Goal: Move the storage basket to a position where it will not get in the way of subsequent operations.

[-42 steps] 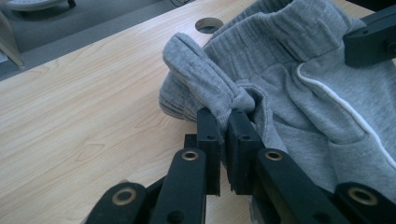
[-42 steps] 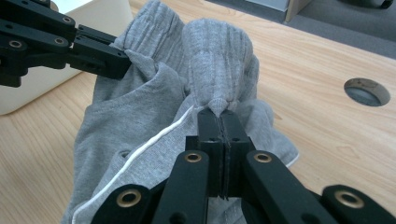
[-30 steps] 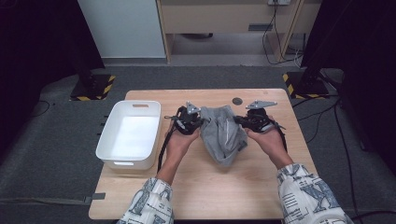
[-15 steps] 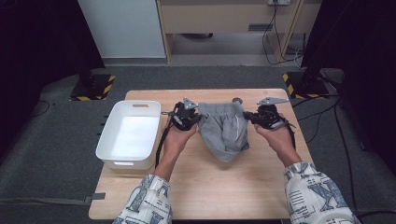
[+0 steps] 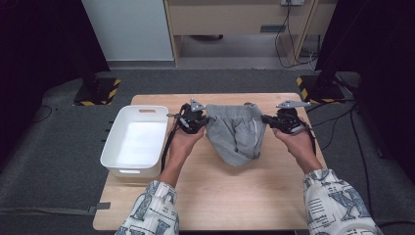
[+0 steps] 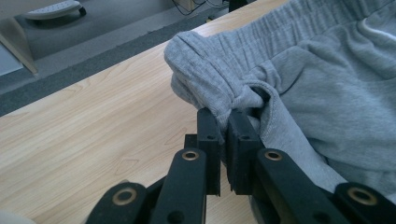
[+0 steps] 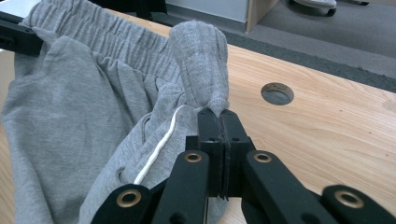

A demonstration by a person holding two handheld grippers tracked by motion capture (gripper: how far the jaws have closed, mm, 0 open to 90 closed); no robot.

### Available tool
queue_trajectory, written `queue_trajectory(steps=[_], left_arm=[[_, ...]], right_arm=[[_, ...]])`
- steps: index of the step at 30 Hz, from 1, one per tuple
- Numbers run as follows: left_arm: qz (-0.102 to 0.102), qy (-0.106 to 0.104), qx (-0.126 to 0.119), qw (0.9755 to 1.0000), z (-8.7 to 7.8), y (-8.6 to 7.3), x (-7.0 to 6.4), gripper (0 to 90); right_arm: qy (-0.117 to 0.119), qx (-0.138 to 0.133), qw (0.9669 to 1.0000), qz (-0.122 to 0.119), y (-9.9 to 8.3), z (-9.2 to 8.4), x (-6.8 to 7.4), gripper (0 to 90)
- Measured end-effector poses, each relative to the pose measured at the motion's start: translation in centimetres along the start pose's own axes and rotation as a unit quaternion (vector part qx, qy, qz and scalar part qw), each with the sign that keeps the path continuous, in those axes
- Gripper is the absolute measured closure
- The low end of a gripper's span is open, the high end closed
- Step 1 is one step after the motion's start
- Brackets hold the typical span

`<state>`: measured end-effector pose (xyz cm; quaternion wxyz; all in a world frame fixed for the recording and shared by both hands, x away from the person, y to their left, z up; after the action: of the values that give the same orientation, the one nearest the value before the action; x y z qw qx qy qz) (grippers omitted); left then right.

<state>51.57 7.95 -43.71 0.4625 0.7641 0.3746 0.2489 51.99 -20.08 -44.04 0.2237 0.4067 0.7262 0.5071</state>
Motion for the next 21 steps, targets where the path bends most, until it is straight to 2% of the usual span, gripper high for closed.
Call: queue_trajectory(steps=[6, 9, 16, 19, 21], left_arm=[[-0.003, 0.002, -0.005, 1.0000, -0.2, 0.1, 0.3, 85.0], [-0.005, 0.003, -0.007, 1.0000, -0.3, 0.2, 0.4, 85.0], [0.001, 0.003, -0.017, 0.9999, -1.1, 1.6, 0.6, 85.0], [-0.004, 0.000, -0.022, 0.9997, -1.3, 2.0, 0.6, 85.0], [0.004, 0.005, -0.018, 0.9998, -1.3, 2.1, 0.8, 85.0]], right_arm=[[-0.004, -0.005, 1.0000, 0.003, 0.3, -0.5, -0.6, 89.7], [-0.006, -0.003, 1.0000, -0.004, 0.7, -0.8, -0.8, 89.7], [-0.008, -0.017, 0.9997, -0.012, 2.4, -1.9, -0.9, 89.7], [-0.009, -0.020, 0.9996, -0.015, 2.8, -2.2, -1.0, 89.7], [-0.010, -0.017, 0.9996, -0.020, 3.0, -2.3, -1.3, 89.7]])
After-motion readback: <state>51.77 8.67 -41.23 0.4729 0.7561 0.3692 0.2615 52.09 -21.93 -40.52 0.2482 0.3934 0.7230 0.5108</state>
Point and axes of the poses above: each handheld gripper's, and its own axes: z roughly forward along the jaws, y roughly out of its top, x roughly to its left, the point moved 5 cm from there along z, roughly forward along the jaws, and after that the axes turned 10 degrees about -x, right-handed, at the moved point
